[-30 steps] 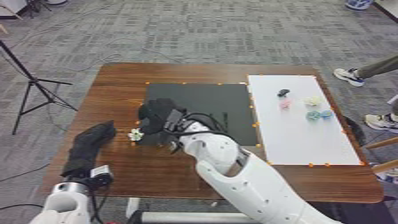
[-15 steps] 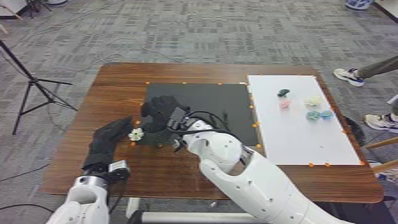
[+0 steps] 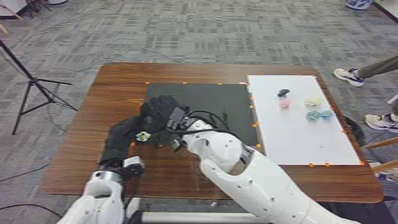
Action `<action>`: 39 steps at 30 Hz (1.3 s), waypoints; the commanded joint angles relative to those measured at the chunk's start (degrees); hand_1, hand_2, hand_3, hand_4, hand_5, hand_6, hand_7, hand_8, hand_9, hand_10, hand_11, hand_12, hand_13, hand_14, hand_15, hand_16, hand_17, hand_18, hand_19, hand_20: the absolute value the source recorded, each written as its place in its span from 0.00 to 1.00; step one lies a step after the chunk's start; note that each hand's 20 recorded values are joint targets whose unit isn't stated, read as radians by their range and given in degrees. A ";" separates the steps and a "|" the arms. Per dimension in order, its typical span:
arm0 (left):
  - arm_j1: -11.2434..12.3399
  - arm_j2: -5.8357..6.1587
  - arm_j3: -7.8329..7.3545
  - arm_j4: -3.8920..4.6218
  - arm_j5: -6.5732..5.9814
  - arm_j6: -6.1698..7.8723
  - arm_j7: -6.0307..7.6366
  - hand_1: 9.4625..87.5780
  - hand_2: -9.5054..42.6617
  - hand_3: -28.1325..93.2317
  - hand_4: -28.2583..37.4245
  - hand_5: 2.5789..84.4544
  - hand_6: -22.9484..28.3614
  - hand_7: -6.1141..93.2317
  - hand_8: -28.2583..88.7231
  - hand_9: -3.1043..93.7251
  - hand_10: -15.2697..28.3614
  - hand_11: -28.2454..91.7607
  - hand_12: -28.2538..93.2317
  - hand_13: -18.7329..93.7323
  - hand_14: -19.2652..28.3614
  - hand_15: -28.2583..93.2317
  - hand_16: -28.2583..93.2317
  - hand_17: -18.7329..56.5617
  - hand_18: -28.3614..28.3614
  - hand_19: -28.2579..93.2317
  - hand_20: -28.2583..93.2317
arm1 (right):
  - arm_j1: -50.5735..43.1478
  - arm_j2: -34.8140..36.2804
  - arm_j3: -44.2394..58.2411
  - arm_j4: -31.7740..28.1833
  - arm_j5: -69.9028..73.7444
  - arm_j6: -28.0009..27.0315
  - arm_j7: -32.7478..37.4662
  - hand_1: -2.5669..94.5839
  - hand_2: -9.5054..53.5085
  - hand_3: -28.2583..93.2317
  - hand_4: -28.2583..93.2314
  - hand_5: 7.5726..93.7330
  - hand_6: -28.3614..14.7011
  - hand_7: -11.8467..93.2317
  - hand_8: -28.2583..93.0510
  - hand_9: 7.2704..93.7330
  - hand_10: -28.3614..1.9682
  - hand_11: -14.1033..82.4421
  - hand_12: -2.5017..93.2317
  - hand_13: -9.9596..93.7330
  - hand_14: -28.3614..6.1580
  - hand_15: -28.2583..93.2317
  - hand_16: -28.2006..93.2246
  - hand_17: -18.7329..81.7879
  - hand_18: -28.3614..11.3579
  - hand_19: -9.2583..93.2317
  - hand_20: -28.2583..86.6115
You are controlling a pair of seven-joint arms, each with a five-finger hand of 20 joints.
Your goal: Arrange flowers
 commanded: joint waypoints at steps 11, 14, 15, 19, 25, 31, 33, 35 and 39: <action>3.54 -1.88 -4.17 1.11 -1.89 4.81 3.50 0.23 0.34 0.81 0.06 0.57 0.50 0.25 0.17 0.51 0.65 0.40 0.33 0.50 0.74 0.36 0.21 0.31 0.68 0.30 0.36 | -0.29 1.26 1.27 -3.08 3.51 3.02 0.20 0.43 0.01 0.78 0.10 0.68 0.69 0.29 0.16 0.75 0.60 0.26 0.14 0.98 0.76 0.70 0.51 0.72 0.22 1.00 0.75; 4.07 -1.65 -6.62 0.53 -2.32 5.76 4.74 0.23 0.34 0.81 0.06 0.57 0.50 0.26 0.17 0.51 0.65 0.40 0.33 0.50 0.74 0.36 0.21 0.31 0.68 0.29 0.36 | -1.57 2.98 1.97 -5.60 5.11 3.95 0.53 0.43 0.01 0.78 0.10 0.67 0.69 0.29 0.14 0.75 0.60 0.26 0.14 0.98 0.76 0.70 0.51 0.72 0.22 1.00 0.75; 4.24 -1.61 -7.29 0.33 -2.40 6.09 5.21 0.23 0.34 0.81 0.06 0.57 0.50 0.26 0.17 0.51 0.65 0.40 0.33 0.50 0.74 0.36 0.21 0.32 0.68 0.29 0.36 | -2.12 3.83 2.33 -6.69 5.54 3.88 0.72 0.43 0.01 0.78 0.10 0.68 0.69 0.29 0.14 0.75 0.60 0.26 0.14 0.98 0.76 0.70 0.51 0.72 0.22 1.00 0.75; 6.72 -1.11 -10.62 -1.84 -2.74 6.41 6.12 0.23 0.33 0.82 0.05 0.57 0.50 0.26 0.17 0.52 0.65 0.40 0.33 0.50 0.74 0.36 0.21 0.32 0.68 0.29 0.36 | -5.06 8.19 5.88 -12.15 7.21 1.50 0.34 0.43 0.00 0.78 0.11 0.67 0.68 0.29 0.14 0.73 0.58 0.26 0.14 0.96 0.75 0.71 0.51 0.70 0.21 1.00 0.75; 12.03 0.06 -15.14 -5.45 -2.72 6.66 7.16 0.22 0.33 0.82 0.05 0.57 0.49 0.26 0.17 0.52 0.65 0.40 0.33 0.50 0.74 0.36 0.21 0.32 0.68 0.29 0.36 | -10.31 17.69 16.13 -21.43 10.04 0.72 1.48 0.40 0.00 0.79 0.10 0.58 0.64 0.28 0.15 0.62 0.51 0.25 0.16 0.77 0.49 0.65 0.48 0.51 0.14 0.84 0.68; 12.51 -0.31 -15.89 -6.32 -1.86 6.61 6.60 0.23 0.32 0.82 0.06 0.57 0.49 0.26 0.17 0.52 0.64 0.40 0.33 0.50 0.74 0.37 0.21 0.32 0.68 0.29 0.36 | -18.39 22.66 33.16 -26.09 11.08 -2.87 2.40 0.34 0.00 0.81 0.08 0.49 0.61 0.27 0.15 0.52 0.44 0.23 0.18 0.66 0.41 0.58 0.45 0.44 0.14 0.72 0.66; 12.50 -0.46 -15.46 -6.26 -2.02 6.78 6.49 0.23 0.32 0.82 0.06 0.57 0.49 0.26 0.17 0.52 0.64 0.40 0.33 0.50 0.75 0.37 0.21 0.32 0.68 0.29 0.36 | -19.71 23.94 36.40 -25.46 10.56 -2.82 2.93 0.31 0.00 0.82 0.06 0.47 0.60 0.27 0.16 0.50 0.44 0.22 0.19 0.65 0.40 0.56 0.45 0.42 0.14 0.69 0.65; 12.54 -0.69 -15.21 -6.26 -1.74 6.35 6.08 0.23 0.32 0.82 0.06 0.57 0.49 0.26 0.17 0.52 0.64 0.41 0.33 0.50 0.75 0.37 0.21 0.32 0.68 0.29 0.36 | -20.34 25.30 38.30 -24.11 9.26 -3.16 4.20 0.30 0.00 0.82 0.06 0.46 0.60 0.26 0.16 0.49 0.43 0.22 0.19 0.64 0.39 0.55 0.45 0.41 0.14 0.68 0.65; 12.73 -0.93 -15.04 -6.32 -1.20 5.54 5.55 0.23 0.32 0.82 0.06 0.57 0.49 0.26 0.17 0.52 0.64 0.41 0.33 0.50 0.75 0.37 0.22 0.32 0.69 0.30 0.36 | -19.97 26.49 39.96 -17.70 6.75 -2.40 3.90 0.29 0.00 0.83 0.05 0.44 0.59 0.25 0.17 0.48 0.44 0.21 0.20 0.63 0.39 0.54 0.45 0.41 0.14 0.67 0.64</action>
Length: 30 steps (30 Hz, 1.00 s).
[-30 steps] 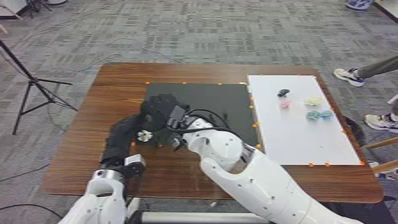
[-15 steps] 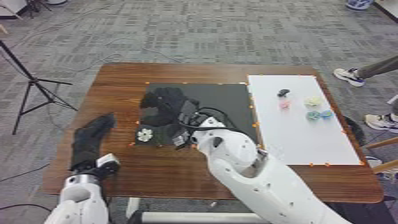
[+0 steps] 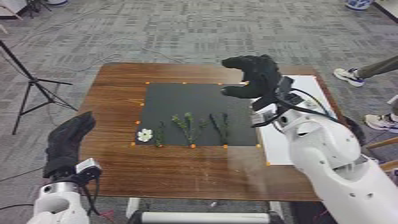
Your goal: Arrange flowers
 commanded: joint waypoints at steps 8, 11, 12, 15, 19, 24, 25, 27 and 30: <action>1.25 -1.11 1.02 -0.58 1.51 -1.44 -1.26 0.23 0.32 0.81 0.07 0.57 0.49 0.26 0.17 0.53 0.65 0.41 0.33 0.50 0.75 0.38 0.22 0.31 0.69 0.30 0.36 | -4.59 6.57 11.03 17.51 -10.12 2.67 1.71 0.32 0.00 0.84 0.03 0.46 0.62 0.29 0.16 0.53 0.51 0.24 0.20 0.67 0.45 0.54 0.45 0.43 0.15 0.70 0.66; 2.15 -1.44 0.82 -0.84 1.12 -1.35 -1.06 0.23 0.32 0.81 0.07 0.58 0.49 0.26 0.17 0.53 0.65 0.41 0.33 0.50 0.75 0.38 0.22 0.31 0.69 0.30 0.36 | -7.19 6.38 13.51 18.82 -10.95 1.95 1.91 0.33 0.00 0.85 0.03 0.47 0.63 0.29 0.15 0.53 0.52 0.25 0.20 0.68 0.45 0.54 0.46 0.44 0.15 0.70 0.66; 2.36 -1.52 0.77 -0.93 1.27 -1.38 -1.10 0.23 0.32 0.81 0.07 0.58 0.49 0.26 0.17 0.53 0.65 0.41 0.33 0.50 0.75 0.38 0.22 0.31 0.69 0.30 0.36 | -8.14 6.12 14.25 19.14 -11.30 2.12 1.88 0.33 0.00 0.85 0.03 0.47 0.63 0.30 0.15 0.53 0.52 0.25 0.20 0.68 0.45 0.54 0.46 0.44 0.15 0.70 0.66; 2.64 -1.59 0.71 -1.06 1.22 -1.75 -1.05 0.23 0.32 0.81 0.08 0.58 0.49 0.26 0.17 0.53 0.65 0.41 0.33 0.50 0.76 0.38 0.22 0.31 0.69 0.30 0.36 | -10.49 5.63 15.58 19.46 -11.27 2.07 2.02 0.33 0.00 0.85 0.03 0.47 0.63 0.30 0.15 0.53 0.51 0.25 0.20 0.68 0.45 0.55 0.46 0.44 0.15 0.70 0.66; 2.35 -1.45 0.85 -1.04 1.34 -2.09 -1.04 0.23 0.31 0.81 0.08 0.58 0.49 0.26 0.17 0.53 0.65 0.41 0.33 0.51 0.76 0.38 0.22 0.31 0.69 0.30 0.36 | -11.17 5.04 15.43 20.74 -12.79 2.45 0.95 0.33 0.00 0.85 0.03 0.47 0.63 0.30 0.15 0.53 0.51 0.25 0.20 0.68 0.45 0.55 0.46 0.44 0.16 0.70 0.66; 1.82 -1.38 1.02 -1.03 1.60 -2.50 -1.30 0.23 0.31 0.81 0.08 0.58 0.49 0.26 0.17 0.53 0.65 0.41 0.33 0.51 0.75 0.38 0.22 0.31 0.69 0.30 0.36 | -10.89 4.34 15.27 23.42 -15.03 2.84 -0.07 0.34 0.00 0.85 0.03 0.49 0.64 0.31 0.15 0.56 0.52 0.27 0.20 0.69 0.46 0.57 0.47 0.44 0.15 0.70 0.66; 1.79 -1.39 1.06 -1.03 1.58 -2.53 -1.30 0.23 0.31 0.81 0.08 0.58 0.49 0.26 0.17 0.53 0.65 0.41 0.33 0.51 0.75 0.38 0.22 0.31 0.69 0.30 0.36 | -10.75 4.27 15.23 23.90 -15.06 2.92 -0.11 0.34 0.00 0.85 0.03 0.49 0.64 0.32 0.14 0.56 0.53 0.27 0.20 0.69 0.46 0.57 0.47 0.44 0.15 0.71 0.66; 1.81 -1.47 1.11 -1.07 1.59 -2.57 -1.28 0.23 0.31 0.81 0.08 0.58 0.49 0.26 0.17 0.53 0.65 0.42 0.34 0.51 0.75 0.38 0.22 0.31 0.69 0.30 0.36 | -10.66 4.11 15.50 24.38 -15.31 2.38 -0.36 0.34 0.00 0.85 0.03 0.49 0.65 0.32 0.14 0.56 0.53 0.27 0.20 0.69 0.46 0.58 0.47 0.44 0.15 0.71 0.66; 1.90 -1.67 1.24 -1.14 1.56 -2.38 -1.28 0.24 0.31 0.81 0.08 0.58 0.49 0.26 0.17 0.53 0.65 0.42 0.33 0.51 0.75 0.39 0.22 0.31 0.70 0.30 0.36 | -10.44 3.99 15.75 25.03 -16.09 2.50 -0.72 0.34 0.00 0.85 0.03 0.49 0.65 0.32 0.14 0.56 0.53 0.27 0.20 0.69 0.46 0.58 0.47 0.44 0.15 0.71 0.66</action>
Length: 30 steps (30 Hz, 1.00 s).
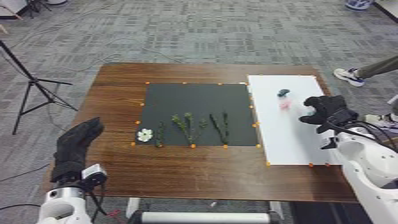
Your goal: Arrange flowers
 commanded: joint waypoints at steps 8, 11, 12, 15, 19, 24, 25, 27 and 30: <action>0.44 -0.82 0.63 -0.63 0.39 -0.92 -0.56 0.23 0.31 0.81 0.08 0.58 0.49 0.26 0.17 0.53 0.65 0.42 0.34 0.51 0.75 0.39 0.22 0.31 0.70 0.30 0.36 | -0.14 -0.39 0.78 2.04 -2.07 0.73 0.39 0.35 0.00 0.85 0.02 0.50 0.65 0.32 0.14 0.57 0.53 0.27 0.20 0.69 0.45 0.59 0.46 0.44 0.15 0.71 0.67; 0.48 -0.81 0.68 -0.67 0.33 -1.13 -0.62 0.23 0.31 0.81 0.08 0.58 0.49 0.26 0.17 0.53 0.65 0.42 0.34 0.51 0.75 0.39 0.22 0.31 0.70 0.30 0.36 | -0.11 -0.44 0.33 2.49 -2.28 1.44 1.68 0.39 0.00 0.85 0.03 0.52 0.65 0.33 0.14 0.58 0.53 0.28 0.20 0.71 0.48 0.60 0.46 0.45 0.16 0.73 0.67; 0.43 -0.86 0.69 -0.71 0.42 -1.25 -0.80 0.23 0.31 0.81 0.08 0.58 0.49 0.26 0.17 0.53 0.65 0.42 0.34 0.51 0.76 0.39 0.22 0.31 0.70 0.30 0.36 | -0.24 -0.56 0.34 2.41 -2.13 1.30 2.08 0.40 0.00 0.85 0.03 0.52 0.65 0.33 0.14 0.59 0.54 0.28 0.20 0.71 0.49 0.60 0.46 0.46 0.16 0.73 0.67; 0.32 -0.91 0.75 -0.70 0.30 -1.47 -1.02 0.23 0.31 0.81 0.08 0.58 0.49 0.26 0.17 0.53 0.65 0.42 0.34 0.51 0.76 0.39 0.22 0.31 0.70 0.30 0.36 | -0.77 -0.77 0.41 2.25 -2.02 0.76 2.87 0.45 0.00 0.85 0.02 0.54 0.66 0.34 0.13 0.62 0.55 0.29 0.19 0.73 0.52 0.61 0.47 0.47 0.17 0.75 0.68; 0.36 -0.92 0.67 -0.83 0.25 -1.62 -1.24 0.23 0.31 0.81 0.08 0.58 0.50 0.26 0.17 0.53 0.65 0.41 0.34 0.51 0.76 0.39 0.22 0.31 0.70 0.30 0.36 | -0.89 -1.16 0.24 2.50 -1.76 0.29 3.18 0.48 0.00 0.85 0.02 0.56 0.67 0.35 0.13 0.64 0.56 0.30 0.19 0.75 0.54 0.62 0.47 0.48 0.17 0.77 0.68; 0.36 -0.94 0.51 -0.91 0.19 -1.75 -1.31 0.23 0.31 0.81 0.08 0.58 0.49 0.26 0.17 0.53 0.65 0.41 0.34 0.51 0.76 0.39 0.22 0.31 0.70 0.30 0.36 | -1.08 -1.63 -0.12 2.73 -1.66 0.17 4.23 0.51 0.00 0.85 0.02 0.58 0.67 0.35 0.13 0.66 0.56 0.30 0.19 0.76 0.56 0.63 0.48 0.49 0.18 0.78 0.68; 0.35 -1.03 0.51 -0.91 0.29 -1.85 -1.35 0.23 0.31 0.81 0.08 0.58 0.49 0.26 0.17 0.53 0.65 0.41 0.34 0.51 0.76 0.39 0.22 0.31 0.70 0.30 0.36 | -1.08 -1.74 -0.08 2.72 -1.34 -0.26 4.32 0.52 0.00 0.84 0.01 0.59 0.67 0.35 0.13 0.67 0.56 0.30 0.19 0.76 0.57 0.62 0.50 0.50 0.18 0.78 0.68; 0.48 -1.07 0.53 -0.98 0.12 -1.98 -1.33 0.23 0.31 0.81 0.08 0.58 0.49 0.26 0.17 0.53 0.65 0.41 0.34 0.51 0.76 0.39 0.22 0.31 0.70 0.30 0.36 | -1.36 -1.89 -0.07 2.67 -0.71 -0.29 4.79 0.54 0.00 0.83 0.01 0.61 0.67 0.35 0.18 0.69 0.56 0.31 0.19 0.78 0.60 0.61 0.53 0.51 0.19 0.79 0.69; 0.58 -1.25 0.52 -0.99 0.06 -2.03 -1.42 0.23 0.31 0.81 0.08 0.58 0.50 0.26 0.17 0.53 0.65 0.41 0.34 0.51 0.76 0.39 0.22 0.31 0.70 0.30 0.36 | -1.39 -1.86 -0.52 3.03 0.29 0.56 5.17 0.60 0.00 0.79 0.02 0.66 0.67 0.36 0.23 0.75 0.59 0.28 0.24 0.81 0.65 0.59 0.57 0.53 0.19 0.80 0.69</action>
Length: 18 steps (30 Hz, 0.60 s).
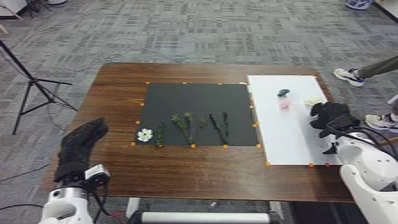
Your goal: Arrange flowers
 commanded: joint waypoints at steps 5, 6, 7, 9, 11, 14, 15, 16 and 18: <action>0.79 -0.80 -0.13 -0.88 -0.16 -0.68 -0.55 0.23 0.31 0.81 0.08 0.58 0.50 0.25 0.17 0.53 0.65 0.41 0.34 0.51 0.76 0.39 0.22 0.31 0.70 0.30 0.36 | -0.65 0.18 -0.97 -0.03 3.74 2.45 1.88 0.66 0.00 0.74 0.05 0.76 0.68 0.35 0.26 0.88 0.64 0.20 0.34 0.87 0.67 0.59 0.56 0.57 0.18 0.82 0.71; 0.81 -0.79 -0.23 -0.93 -0.18 -0.75 -0.61 0.23 0.31 0.81 0.08 0.58 0.50 0.25 0.17 0.53 0.65 0.42 0.34 0.51 0.76 0.39 0.22 0.31 0.70 0.30 0.36 | -0.58 0.49 -1.02 -0.74 4.49 2.85 2.17 0.67 0.00 0.74 0.05 0.78 0.68 0.34 0.26 0.90 0.65 0.20 0.35 0.88 0.66 0.59 0.55 0.58 0.17 0.82 0.72; 0.84 -0.75 -0.30 -0.99 -0.20 -0.73 -0.56 0.23 0.31 0.81 0.08 0.58 0.50 0.25 0.18 0.53 0.65 0.42 0.34 0.51 0.76 0.39 0.22 0.31 0.70 0.30 0.36 | -0.57 0.73 -0.93 -1.71 5.03 3.46 2.32 0.67 0.00 0.74 0.05 0.79 0.69 0.34 0.26 0.91 0.66 0.20 0.35 0.88 0.66 0.60 0.55 0.58 0.17 0.83 0.72; 0.89 -0.58 -0.47 -1.11 -0.16 -0.70 -0.49 0.23 0.31 0.81 0.08 0.58 0.50 0.25 0.18 0.53 0.65 0.42 0.34 0.51 0.76 0.39 0.22 0.31 0.70 0.30 0.36 | -0.43 1.52 -1.15 -4.11 6.26 4.93 3.28 0.67 0.00 0.74 0.05 0.79 0.68 0.34 0.26 0.92 0.67 0.20 0.36 0.89 0.66 0.60 0.54 0.59 0.16 0.83 0.72; 0.93 -0.39 -0.68 -1.20 -0.27 -0.62 -0.50 0.23 0.31 0.81 0.08 0.58 0.50 0.25 0.17 0.53 0.65 0.42 0.34 0.51 0.76 0.39 0.22 0.31 0.70 0.30 0.36 | -0.14 2.55 -1.72 -6.59 6.87 7.18 3.37 0.67 0.00 0.74 0.05 0.80 0.69 0.34 0.26 0.93 0.66 0.21 0.36 0.89 0.66 0.60 0.54 0.59 0.16 0.83 0.72; 0.94 -0.08 -1.03 -1.26 -0.24 -0.77 -0.57 0.23 0.31 0.81 0.08 0.58 0.50 0.25 0.18 0.53 0.65 0.42 0.34 0.51 0.76 0.39 0.22 0.31 0.70 0.30 0.36 | 0.42 3.60 -2.49 -11.12 10.54 9.16 3.58 0.67 0.00 0.74 0.05 0.81 0.69 0.33 0.26 0.94 0.67 0.20 0.37 0.88 0.66 0.61 0.55 0.58 0.15 0.84 0.73; 0.95 -0.01 -1.07 -1.27 -0.28 -0.77 -0.51 0.23 0.31 0.81 0.08 0.58 0.50 0.25 0.17 0.53 0.65 0.42 0.34 0.51 0.76 0.39 0.22 0.31 0.70 0.30 0.36 | 0.91 3.78 -3.00 -12.46 11.58 9.74 3.53 0.67 0.00 0.75 0.05 0.81 0.69 0.33 0.26 0.94 0.67 0.20 0.37 0.88 0.65 0.61 0.55 0.58 0.15 0.84 0.73; 1.01 0.13 -1.17 -1.29 -0.22 -0.78 -0.52 0.23 0.31 0.81 0.08 0.58 0.50 0.25 0.17 0.53 0.65 0.42 0.34 0.51 0.76 0.39 0.22 0.31 0.70 0.30 0.36 | 1.56 3.85 -3.56 -13.56 11.98 10.06 2.91 0.67 0.00 0.75 0.05 0.81 0.69 0.33 0.26 0.94 0.67 0.20 0.37 0.88 0.65 0.62 0.55 0.58 0.15 0.84 0.73; 0.96 0.36 -1.36 -1.20 -0.13 -0.83 -0.67 0.23 0.31 0.81 0.08 0.58 0.50 0.25 0.17 0.53 0.65 0.42 0.34 0.51 0.76 0.39 0.22 0.31 0.70 0.30 0.36 | 3.60 3.65 -5.52 -15.35 13.11 10.19 1.57 0.66 0.00 0.75 0.05 0.82 0.70 0.33 0.26 0.94 0.67 0.20 0.37 0.88 0.65 0.62 0.55 0.57 0.15 0.84 0.73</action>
